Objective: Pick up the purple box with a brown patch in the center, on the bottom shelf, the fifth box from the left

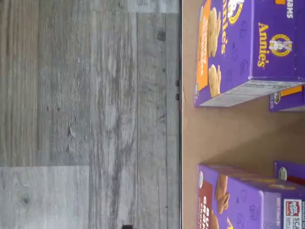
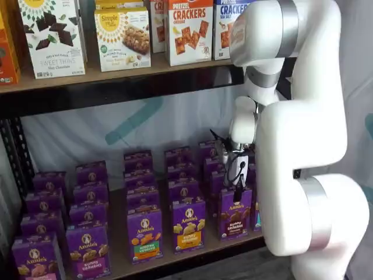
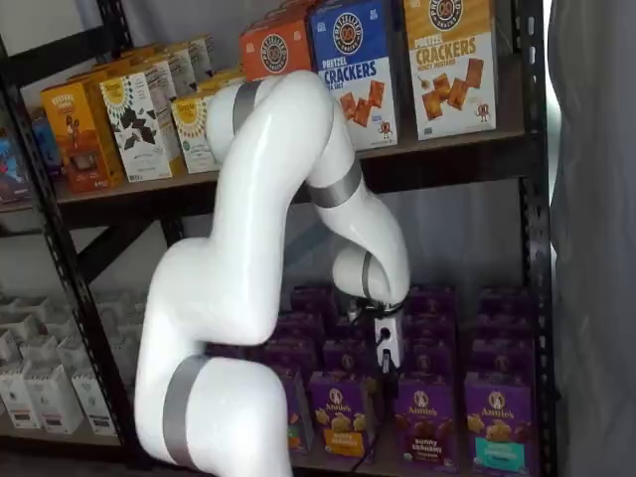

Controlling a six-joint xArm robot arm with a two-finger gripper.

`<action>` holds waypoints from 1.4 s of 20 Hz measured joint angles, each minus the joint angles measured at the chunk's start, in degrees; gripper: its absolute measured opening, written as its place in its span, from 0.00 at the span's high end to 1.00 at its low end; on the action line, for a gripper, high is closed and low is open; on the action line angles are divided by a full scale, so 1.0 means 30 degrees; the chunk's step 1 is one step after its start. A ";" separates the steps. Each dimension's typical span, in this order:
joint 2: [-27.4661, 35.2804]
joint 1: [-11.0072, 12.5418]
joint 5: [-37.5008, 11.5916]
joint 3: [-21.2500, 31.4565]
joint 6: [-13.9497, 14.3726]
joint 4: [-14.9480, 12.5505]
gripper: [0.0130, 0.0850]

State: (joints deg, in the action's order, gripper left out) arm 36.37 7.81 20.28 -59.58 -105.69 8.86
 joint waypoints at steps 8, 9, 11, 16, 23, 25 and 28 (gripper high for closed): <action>0.1461 0.0389 0.0703 -0.2006 -0.0273 -0.0079 0.00; 0.1632 0.0417 0.0557 -0.2161 -0.0434 0.0064 0.00; 0.1957 0.0472 0.0343 -0.2456 -0.0465 0.0032 0.00; 0.2789 0.0615 0.0150 -0.3301 -0.0108 -0.0529 0.00; 0.4277 0.0795 0.0252 -0.4889 0.0374 -0.1254 0.00; 0.4662 0.0817 0.0258 -0.5273 0.0530 -0.1450 0.00; 0.5204 0.0828 0.0271 -0.5825 0.1005 -0.1984 0.00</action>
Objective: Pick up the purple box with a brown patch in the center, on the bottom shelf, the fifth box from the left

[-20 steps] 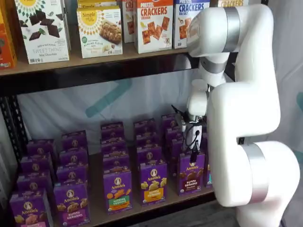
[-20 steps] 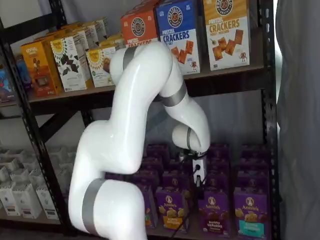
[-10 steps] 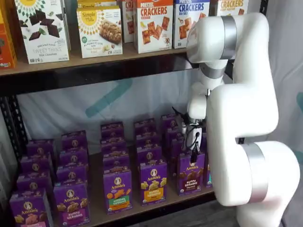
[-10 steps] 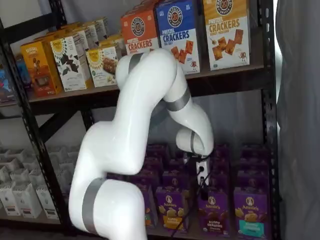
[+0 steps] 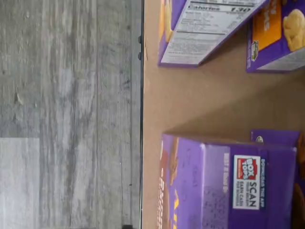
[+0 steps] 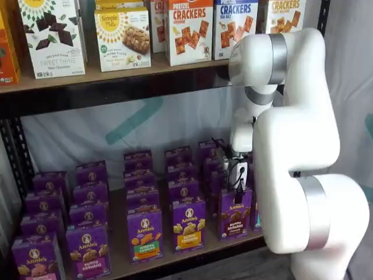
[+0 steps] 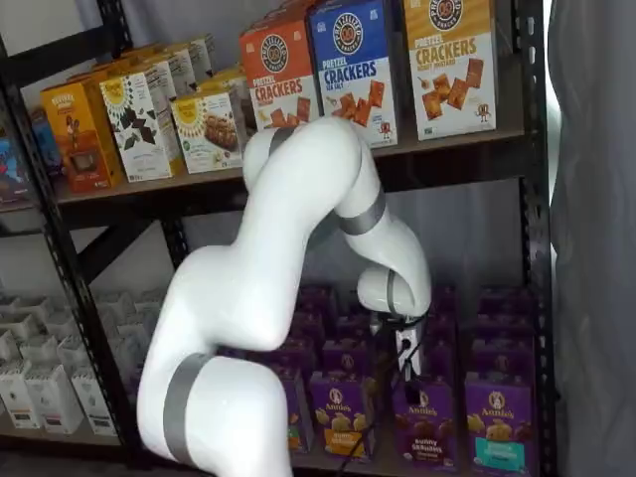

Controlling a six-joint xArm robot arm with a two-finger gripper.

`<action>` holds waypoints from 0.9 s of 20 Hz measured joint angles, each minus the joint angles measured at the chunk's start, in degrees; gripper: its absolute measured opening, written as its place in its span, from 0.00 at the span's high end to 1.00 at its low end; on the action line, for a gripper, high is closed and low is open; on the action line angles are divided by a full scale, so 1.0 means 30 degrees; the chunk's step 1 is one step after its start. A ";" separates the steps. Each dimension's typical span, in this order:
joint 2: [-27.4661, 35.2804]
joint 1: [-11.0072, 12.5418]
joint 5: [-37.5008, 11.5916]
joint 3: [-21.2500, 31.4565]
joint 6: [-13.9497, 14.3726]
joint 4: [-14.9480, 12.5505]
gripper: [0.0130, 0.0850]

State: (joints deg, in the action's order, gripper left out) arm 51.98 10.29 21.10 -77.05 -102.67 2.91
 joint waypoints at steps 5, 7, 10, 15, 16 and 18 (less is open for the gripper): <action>0.0824 -0.0086 0.0467 -0.1004 0.1221 -0.1245 0.00; 0.1123 -0.0126 0.0500 -0.1304 0.1785 -0.1824 0.00; 0.1554 -0.0141 0.0143 -0.1539 0.2628 -0.2738 0.00; 0.2033 -0.0123 -0.0142 -0.1734 0.3068 -0.3236 0.00; 0.2068 -0.0116 -0.0155 -0.1750 0.3046 -0.3215 0.00; 0.2116 -0.0101 -0.0174 -0.1775 0.3000 -0.3179 0.00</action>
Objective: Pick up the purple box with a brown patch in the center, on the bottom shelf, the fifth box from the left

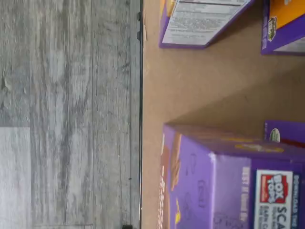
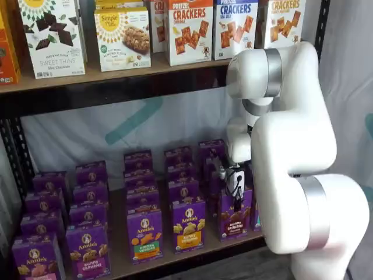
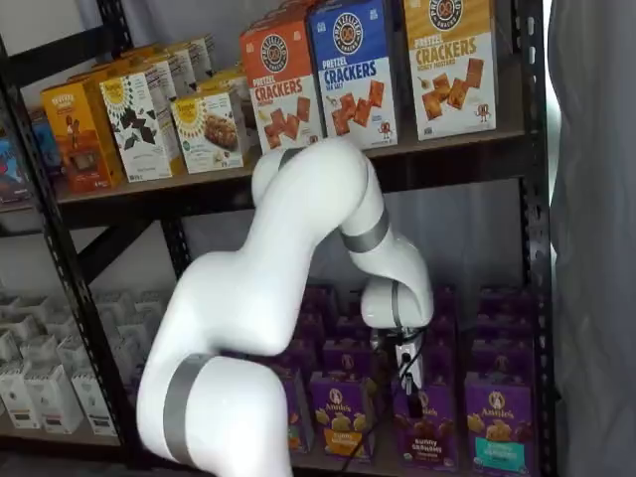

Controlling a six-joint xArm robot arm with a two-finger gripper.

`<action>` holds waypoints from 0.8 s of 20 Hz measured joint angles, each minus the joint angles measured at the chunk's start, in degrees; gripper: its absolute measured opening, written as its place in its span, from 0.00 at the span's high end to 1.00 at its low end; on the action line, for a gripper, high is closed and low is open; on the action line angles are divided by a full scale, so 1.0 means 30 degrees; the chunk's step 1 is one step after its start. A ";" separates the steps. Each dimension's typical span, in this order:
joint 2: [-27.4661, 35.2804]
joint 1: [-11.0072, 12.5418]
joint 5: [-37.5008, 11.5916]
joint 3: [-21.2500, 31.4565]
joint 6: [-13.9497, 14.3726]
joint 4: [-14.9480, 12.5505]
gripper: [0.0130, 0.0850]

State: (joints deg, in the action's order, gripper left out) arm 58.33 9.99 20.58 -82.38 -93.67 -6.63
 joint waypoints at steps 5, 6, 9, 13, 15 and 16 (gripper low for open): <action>0.0022 0.0008 -0.0059 -0.0019 -0.0130 0.0134 0.17; 0.0021 0.0005 -0.0053 -0.0021 -0.0141 0.0154 0.17; 0.0011 -0.0034 0.0068 -0.0074 -0.0065 0.0109 0.28; -0.0001 -0.0096 0.0117 -0.0095 0.0038 0.0060 0.33; -0.0009 -0.0119 0.0111 -0.0097 0.0090 0.0027 0.33; -0.0019 -0.0131 0.0107 -0.0094 0.0155 -0.0027 0.39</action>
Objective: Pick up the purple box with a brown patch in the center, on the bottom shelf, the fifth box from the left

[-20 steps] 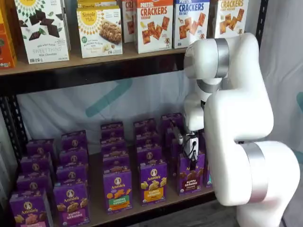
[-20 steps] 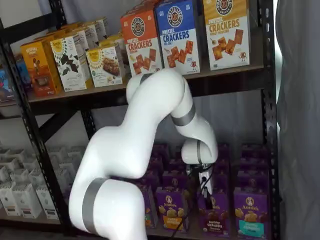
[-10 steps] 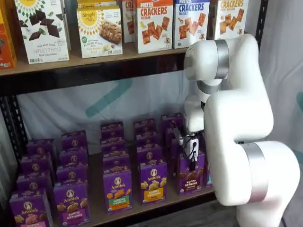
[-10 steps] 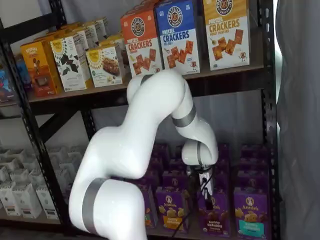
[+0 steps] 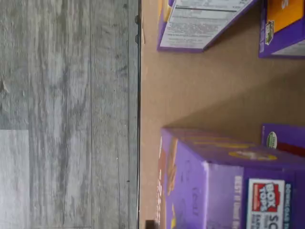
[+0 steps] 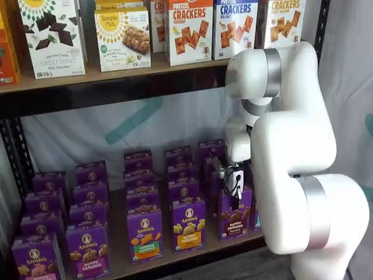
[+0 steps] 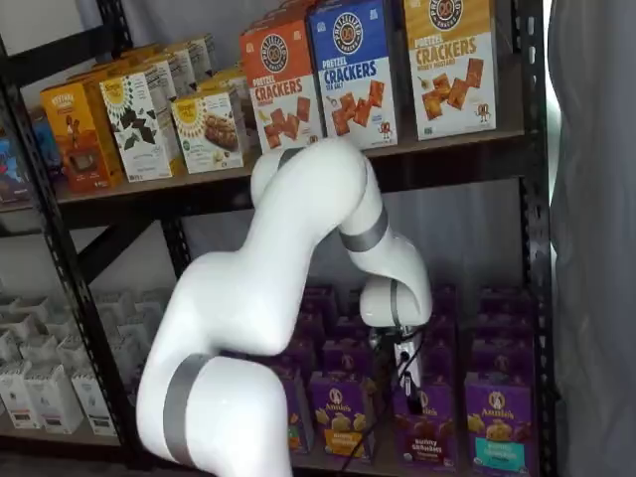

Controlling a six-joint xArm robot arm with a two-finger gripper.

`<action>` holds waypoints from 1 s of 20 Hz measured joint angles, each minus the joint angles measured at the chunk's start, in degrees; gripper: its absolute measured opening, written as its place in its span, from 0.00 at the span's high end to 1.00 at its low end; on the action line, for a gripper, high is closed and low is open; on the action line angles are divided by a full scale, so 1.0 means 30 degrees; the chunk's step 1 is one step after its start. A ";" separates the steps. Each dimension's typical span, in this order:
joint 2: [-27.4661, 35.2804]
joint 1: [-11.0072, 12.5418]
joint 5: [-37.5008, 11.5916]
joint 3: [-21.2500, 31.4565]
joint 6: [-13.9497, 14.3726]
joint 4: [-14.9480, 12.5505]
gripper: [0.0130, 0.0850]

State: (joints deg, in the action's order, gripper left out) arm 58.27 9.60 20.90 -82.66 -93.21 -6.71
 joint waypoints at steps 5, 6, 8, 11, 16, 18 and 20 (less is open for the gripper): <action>-0.0022 -0.0015 0.0030 0.0029 0.0274 -0.0283 0.56; -0.0028 -0.0020 0.0031 0.0039 0.0326 -0.0336 0.56; -0.0037 -0.0033 -0.0029 0.0087 0.0426 -0.0431 0.61; -0.0043 -0.0040 -0.0117 0.0147 0.0550 -0.0555 0.61; -0.0058 -0.0051 -0.0157 0.0203 0.0617 -0.0616 0.72; -0.0066 -0.0054 -0.0153 0.0222 0.0638 -0.0631 0.78; -0.0080 -0.0058 -0.0218 0.0273 0.0623 -0.0612 0.78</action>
State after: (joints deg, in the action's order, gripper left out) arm 58.03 9.42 20.24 -81.84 -91.34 -8.55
